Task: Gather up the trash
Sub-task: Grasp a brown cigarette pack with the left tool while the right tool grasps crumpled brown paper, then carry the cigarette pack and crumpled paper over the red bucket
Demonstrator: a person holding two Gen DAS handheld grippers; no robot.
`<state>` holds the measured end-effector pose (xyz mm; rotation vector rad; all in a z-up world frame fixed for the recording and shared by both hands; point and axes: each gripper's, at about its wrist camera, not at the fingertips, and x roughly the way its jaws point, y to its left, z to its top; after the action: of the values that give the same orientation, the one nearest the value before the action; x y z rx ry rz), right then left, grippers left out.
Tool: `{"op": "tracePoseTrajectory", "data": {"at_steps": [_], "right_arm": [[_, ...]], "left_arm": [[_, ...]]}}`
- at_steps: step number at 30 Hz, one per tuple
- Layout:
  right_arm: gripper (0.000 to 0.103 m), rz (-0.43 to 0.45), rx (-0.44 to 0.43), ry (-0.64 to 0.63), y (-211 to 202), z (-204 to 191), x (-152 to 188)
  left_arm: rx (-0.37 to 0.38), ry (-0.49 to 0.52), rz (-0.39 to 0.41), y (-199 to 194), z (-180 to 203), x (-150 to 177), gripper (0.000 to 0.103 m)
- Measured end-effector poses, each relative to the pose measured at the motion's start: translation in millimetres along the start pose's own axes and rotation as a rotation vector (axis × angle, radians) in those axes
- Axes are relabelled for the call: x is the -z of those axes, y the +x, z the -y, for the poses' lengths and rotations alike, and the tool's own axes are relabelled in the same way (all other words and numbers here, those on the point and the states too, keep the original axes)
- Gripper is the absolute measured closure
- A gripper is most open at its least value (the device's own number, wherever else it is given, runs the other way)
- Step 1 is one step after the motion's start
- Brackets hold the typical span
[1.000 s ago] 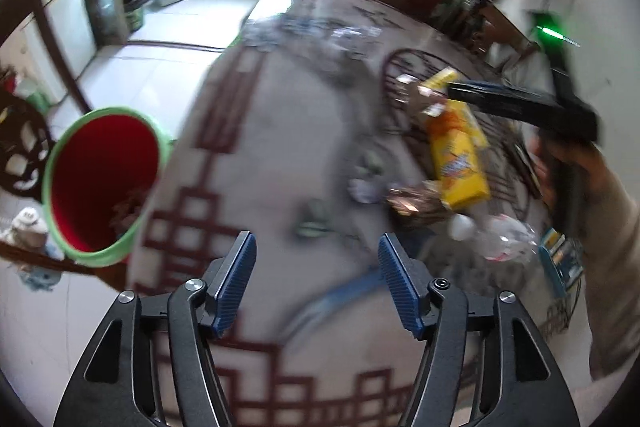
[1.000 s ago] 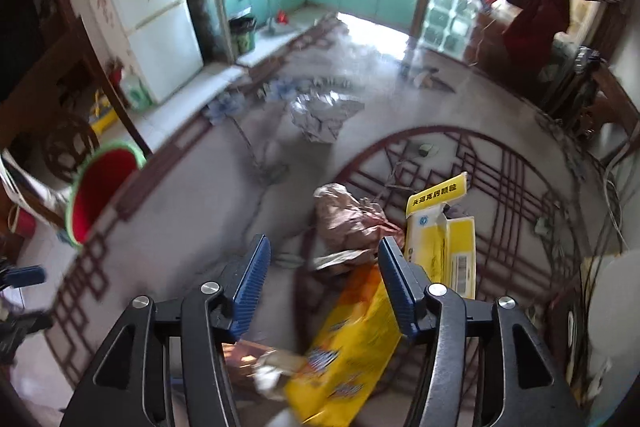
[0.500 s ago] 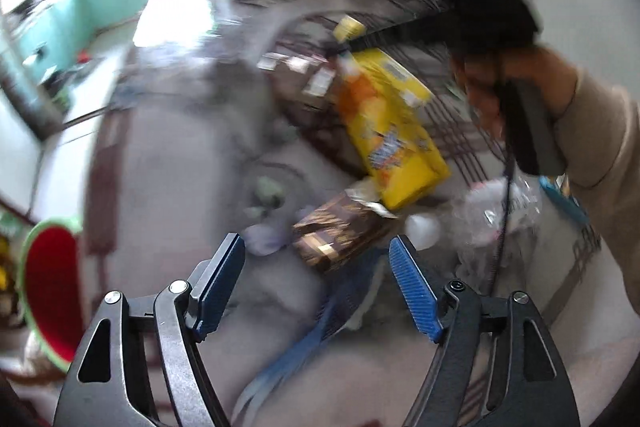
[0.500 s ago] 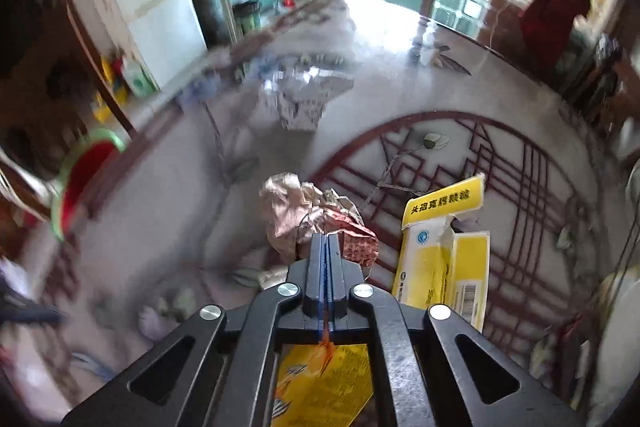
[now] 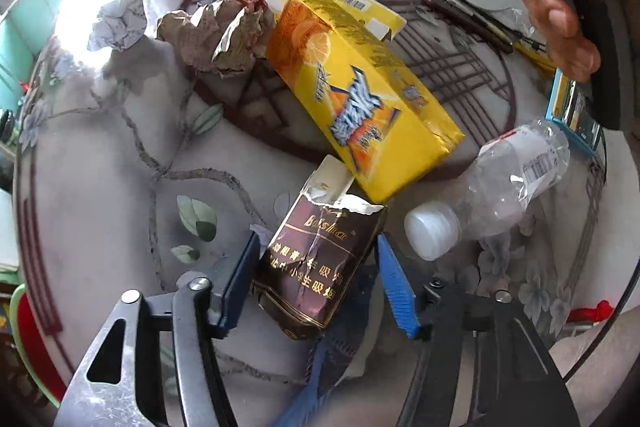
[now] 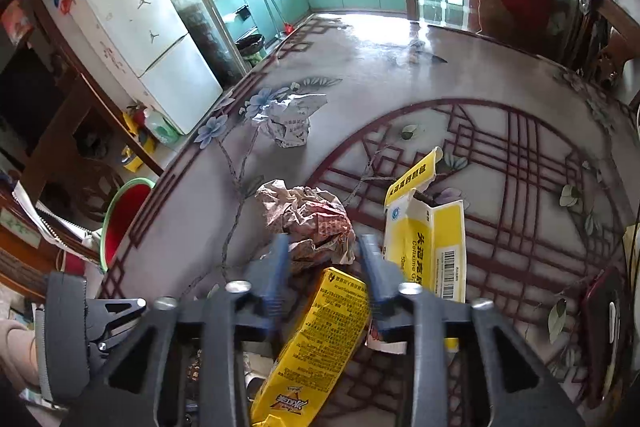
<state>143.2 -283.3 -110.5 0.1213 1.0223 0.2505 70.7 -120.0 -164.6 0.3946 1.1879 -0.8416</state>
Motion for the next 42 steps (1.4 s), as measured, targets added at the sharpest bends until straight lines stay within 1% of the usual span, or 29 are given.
{"op": "tracePoseTrajectory", "data": {"at_steps": [2, 3, 4, 6, 9, 11, 12, 13, 15, 17, 18, 19, 20, 21, 22, 23, 24, 25, 29, 31, 38, 39, 40, 41, 42], "right_arm": [[0.055, -0.003, 0.007, -0.015, 3, -4, -3], [0.053, -0.006, 0.01, -0.023, 6, -6, -4], [0.051, -0.012, 0.012, -0.033, 10, -8, -7], [0.049, -0.026, 0.012, -0.042, 17, -12, -10], [0.046, -0.057, 0.007, -0.06, 32, -17, -14], [0.044, -0.083, 0.023, -0.075, 45, -20, -15], [0.038, -0.082, 0.046, -0.092, 49, -23, -16], [0.035, -0.081, 0.069, -0.111, 53, -26, -18], [0.035, -0.092, 0.111, -0.153, 59, -31, -19], [0.035, -0.115, 0.17, -0.195, 66, -36, -21], [0.038, -0.129, 0.194, -0.215, 70, -38, -21], [0.058, -0.163, 0.198, -0.227, 76, -39, -21], [0.064, -0.189, 0.189, -0.227, 81, -39, -19], [0.065, -0.183, 0.193, -0.23, 82, -39, -18], [0.074, -0.167, 0.199, -0.234, 80, -40, -17], [0.074, -0.162, 0.2, -0.228, 79, -41, -17], [0.087, -0.148, 0.186, -0.21, 75, -41, -17], [0.09, -0.128, 0.156, -0.181, 69, -40, -17], [0.09, -0.032, 0.062, -0.068, 34, -38, -15], [0.09, 0.015, 0.042, -0.032, 14, -42, -12], [0.09, 0.119, 0.073, 0.028, -43, -59, -4], [0.09, 0.134, 0.075, 0.036, -50, -60, -3], [0.09, 0.145, 0.076, 0.04, -55, -62, -3], [0.09, 0.158, 0.08, 0.043, -60, -64, -1], [0.09, 0.164, 0.083, 0.045, -64, -66, 0]], "left_arm": [[-0.004, -0.009, 0.0, -1, -2, 1, 0.053], [-0.005, -0.018, 0.015, -5, -3, 2, 0.066], [-0.006, -0.03, 0.028, -8, -6, 1, 0.071], [-0.021, -0.097, 0.043, -17, -12, 2, 0.072], [-0.005, -0.203, 0.075, -31, -22, 10, 0.072], [0.003, -0.256, 0.092, -40, -27, 18, 0.072], [0.001, -0.279, 0.099, -44, -29, 23, 0.072], [0.001, -0.299, 0.101, -47, -31, 27, 0.072], [0.003, -0.358, 0.103, -52, -37, 36, 0.072], [0.012, -0.42, 0.108, -56, -43, 45, 0.071], [0.019, -0.453, 0.111, -58, -47, 50, 0.071], [0.023, -0.474, 0.114, -60, -50, 55, 0.071], [0.024, -0.498, 0.119, -62, -53, 59, 0.071], [0.021, -0.51, 0.124, -64, -54, 62, 0.071], [0.018, -0.518, 0.131, -66, -55, 64, 0.071], [0.013, -0.521, 0.137, -69, -56, 66, 0.071], [0.007, -0.522, 0.144, -71, -58, 68, 0.071], [0.004, -0.523, 0.149, -72, -59, 68, 0.071], [-0.002, -0.535, 0.182, -82, -63, 68, 0.071], [-0.004, -0.542, 0.2, -87, -63, 68, 0.071], [-0.001, -0.536, 0.227, -95, -65, 69, 0.072], [-0.002, -0.532, 0.235, -96, -64, 70, 0.073], [-0.003, -0.529, 0.242, -98, -64, 71, 0.079], [-0.006, -0.524, 0.244, -99, -64, 71, 0.081], [-0.007, -0.52, 0.238, -98, -65, 71, 0.083]]}}
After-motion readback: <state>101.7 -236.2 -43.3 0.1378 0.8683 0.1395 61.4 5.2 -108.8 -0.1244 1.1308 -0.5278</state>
